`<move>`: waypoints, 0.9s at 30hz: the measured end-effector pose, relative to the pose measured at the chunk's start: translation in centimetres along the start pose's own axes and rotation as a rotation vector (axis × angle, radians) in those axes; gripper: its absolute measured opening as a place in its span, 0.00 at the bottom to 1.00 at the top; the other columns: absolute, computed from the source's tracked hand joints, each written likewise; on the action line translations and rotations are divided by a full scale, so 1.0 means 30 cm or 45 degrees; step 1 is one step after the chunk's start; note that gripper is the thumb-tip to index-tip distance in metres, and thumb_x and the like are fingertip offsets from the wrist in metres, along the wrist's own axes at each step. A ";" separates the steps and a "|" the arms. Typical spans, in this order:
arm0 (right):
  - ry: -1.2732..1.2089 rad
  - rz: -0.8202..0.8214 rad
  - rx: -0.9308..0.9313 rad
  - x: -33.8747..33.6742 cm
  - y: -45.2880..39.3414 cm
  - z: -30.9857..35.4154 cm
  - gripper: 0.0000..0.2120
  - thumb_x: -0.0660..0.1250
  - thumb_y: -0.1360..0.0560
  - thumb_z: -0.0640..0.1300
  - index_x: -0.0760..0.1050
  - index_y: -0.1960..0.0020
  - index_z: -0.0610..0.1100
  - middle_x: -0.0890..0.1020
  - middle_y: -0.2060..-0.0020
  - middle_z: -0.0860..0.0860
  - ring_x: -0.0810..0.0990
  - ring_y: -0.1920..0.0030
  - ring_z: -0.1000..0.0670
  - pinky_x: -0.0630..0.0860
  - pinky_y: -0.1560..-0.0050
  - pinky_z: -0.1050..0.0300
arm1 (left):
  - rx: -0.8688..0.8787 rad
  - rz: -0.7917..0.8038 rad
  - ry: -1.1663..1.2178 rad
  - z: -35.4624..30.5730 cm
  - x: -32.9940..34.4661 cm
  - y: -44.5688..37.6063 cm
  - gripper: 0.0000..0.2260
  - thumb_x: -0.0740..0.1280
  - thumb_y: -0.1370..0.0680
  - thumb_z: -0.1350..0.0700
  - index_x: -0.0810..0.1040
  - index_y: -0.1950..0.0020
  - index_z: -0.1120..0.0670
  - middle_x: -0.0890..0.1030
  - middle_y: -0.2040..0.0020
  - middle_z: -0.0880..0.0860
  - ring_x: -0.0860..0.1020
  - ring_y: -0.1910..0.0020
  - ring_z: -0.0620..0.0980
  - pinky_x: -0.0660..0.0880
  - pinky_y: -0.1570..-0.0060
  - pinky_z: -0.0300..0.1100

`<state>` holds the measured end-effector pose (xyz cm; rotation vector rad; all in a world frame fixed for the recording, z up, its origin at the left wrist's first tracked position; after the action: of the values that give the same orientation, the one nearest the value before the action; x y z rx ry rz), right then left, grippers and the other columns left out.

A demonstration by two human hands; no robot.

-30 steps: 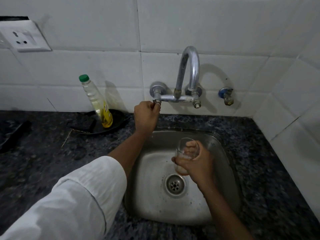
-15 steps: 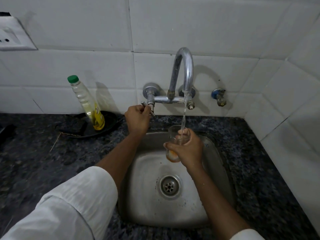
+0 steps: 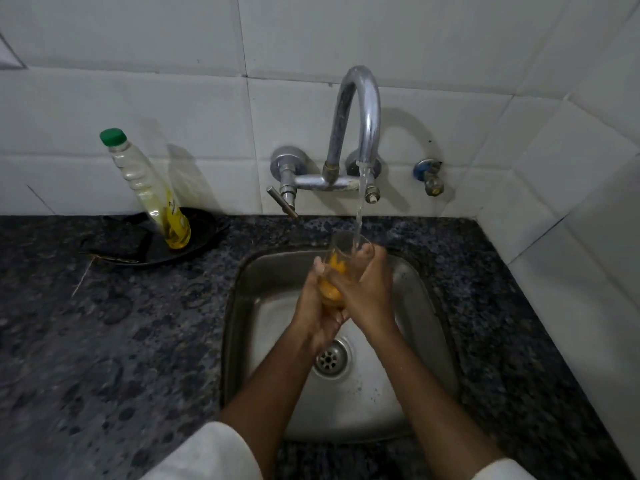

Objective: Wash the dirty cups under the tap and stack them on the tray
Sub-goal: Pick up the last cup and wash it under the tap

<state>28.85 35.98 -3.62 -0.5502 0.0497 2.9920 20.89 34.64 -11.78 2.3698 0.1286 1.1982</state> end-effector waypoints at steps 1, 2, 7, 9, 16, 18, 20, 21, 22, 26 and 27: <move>0.218 -0.038 -0.175 -0.025 0.016 0.031 0.33 0.74 0.32 0.56 0.64 0.33 0.47 0.73 0.39 0.50 0.74 0.41 0.51 0.73 0.46 0.58 | 0.007 -0.028 -0.033 -0.014 -0.006 -0.013 0.26 0.59 0.20 0.40 0.76 0.33 0.59 0.83 0.42 0.60 0.83 0.45 0.55 0.82 0.52 0.47; 0.454 -0.116 -0.387 -0.053 0.035 0.067 0.32 0.70 0.29 0.58 0.64 0.32 0.45 0.71 0.37 0.47 0.71 0.39 0.50 0.71 0.44 0.56 | 0.004 -0.074 -0.087 -0.031 -0.015 -0.024 0.26 0.61 0.20 0.40 0.76 0.33 0.59 0.83 0.43 0.60 0.83 0.47 0.55 0.82 0.53 0.48; 0.856 0.340 -0.885 -0.034 0.057 0.117 0.14 0.65 0.25 0.52 0.78 0.45 0.44 0.81 0.49 0.48 0.78 0.48 0.47 0.75 0.50 0.52 | -0.081 -0.126 -0.411 -0.112 -0.023 -0.030 0.23 0.67 0.23 0.44 0.76 0.40 0.62 0.82 0.58 0.58 0.78 0.67 0.50 0.77 0.74 0.39; 0.839 0.681 -0.775 0.017 0.049 0.081 0.11 0.64 0.24 0.52 0.80 0.51 0.46 0.83 0.55 0.49 0.80 0.54 0.49 0.77 0.54 0.50 | -0.163 -0.097 -0.490 -0.124 -0.013 -0.024 0.18 0.66 0.22 0.45 0.77 0.48 0.61 0.78 0.66 0.56 0.73 0.77 0.48 0.71 0.81 0.36; -0.400 0.478 0.220 0.124 0.029 -0.014 0.08 0.64 0.22 0.40 0.81 0.48 0.43 0.85 0.52 0.45 0.84 0.55 0.52 0.80 0.64 0.57 | 0.144 -0.075 0.004 -0.099 -0.018 -0.014 0.18 0.64 0.21 0.52 0.83 0.66 0.58 0.81 0.67 0.55 0.81 0.70 0.49 0.78 0.71 0.37; 0.068 0.587 -0.238 0.127 0.038 0.003 0.08 0.62 0.22 0.39 0.79 0.49 0.46 0.83 0.53 0.48 0.82 0.55 0.52 0.81 0.60 0.53 | 0.065 -0.161 -0.068 -0.092 -0.027 -0.027 0.18 0.65 0.21 0.48 0.81 0.61 0.61 0.81 0.68 0.57 0.80 0.71 0.51 0.81 0.68 0.40; 0.746 0.598 -0.819 0.114 0.066 0.011 0.07 0.61 0.24 0.41 0.76 0.49 0.49 0.82 0.55 0.49 0.81 0.56 0.48 0.79 0.60 0.48 | -0.066 -0.165 -0.116 -0.081 -0.035 -0.047 0.17 0.68 0.24 0.46 0.80 0.53 0.62 0.81 0.63 0.58 0.80 0.67 0.53 0.80 0.60 0.44; 0.849 0.548 -0.873 0.105 0.062 -0.001 0.08 0.60 0.24 0.44 0.76 0.48 0.48 0.83 0.56 0.48 0.81 0.57 0.47 0.79 0.61 0.48 | -0.095 -0.128 -0.140 -0.071 -0.027 -0.048 0.18 0.68 0.24 0.44 0.81 0.55 0.61 0.81 0.63 0.58 0.80 0.68 0.52 0.79 0.62 0.42; 0.714 0.449 -0.797 0.094 0.039 -0.015 0.08 0.61 0.24 0.45 0.78 0.49 0.47 0.84 0.57 0.48 0.82 0.57 0.47 0.79 0.60 0.48 | -0.085 -0.085 -0.129 -0.061 -0.020 -0.047 0.20 0.67 0.23 0.43 0.82 0.58 0.61 0.80 0.64 0.58 0.78 0.68 0.52 0.76 0.64 0.41; -0.231 0.284 -0.128 0.098 0.028 -0.068 0.08 0.65 0.24 0.41 0.82 0.48 0.45 0.85 0.53 0.50 0.83 0.53 0.51 0.79 0.54 0.54 | 0.025 -0.020 0.059 -0.044 0.000 -0.036 0.15 0.65 0.22 0.48 0.82 0.59 0.58 0.80 0.60 0.58 0.79 0.62 0.53 0.77 0.59 0.43; 0.069 0.356 -0.371 0.099 0.045 -0.043 0.09 0.62 0.23 0.45 0.79 0.46 0.47 0.83 0.51 0.51 0.82 0.54 0.52 0.78 0.56 0.55 | -0.009 -0.009 0.043 -0.046 0.011 -0.036 0.14 0.66 0.23 0.49 0.80 0.57 0.59 0.80 0.59 0.58 0.80 0.63 0.53 0.78 0.58 0.44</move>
<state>26.40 34.85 -5.87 -0.7059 -0.3378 3.2788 20.17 36.21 -11.34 2.3419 0.1439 1.2335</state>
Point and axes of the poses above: each hand's wrist, its own y-axis away from the middle knuckle, its own x-axis out of the palm, z = x × y, the point moved 8 cm from there along -y, towards the middle knuckle
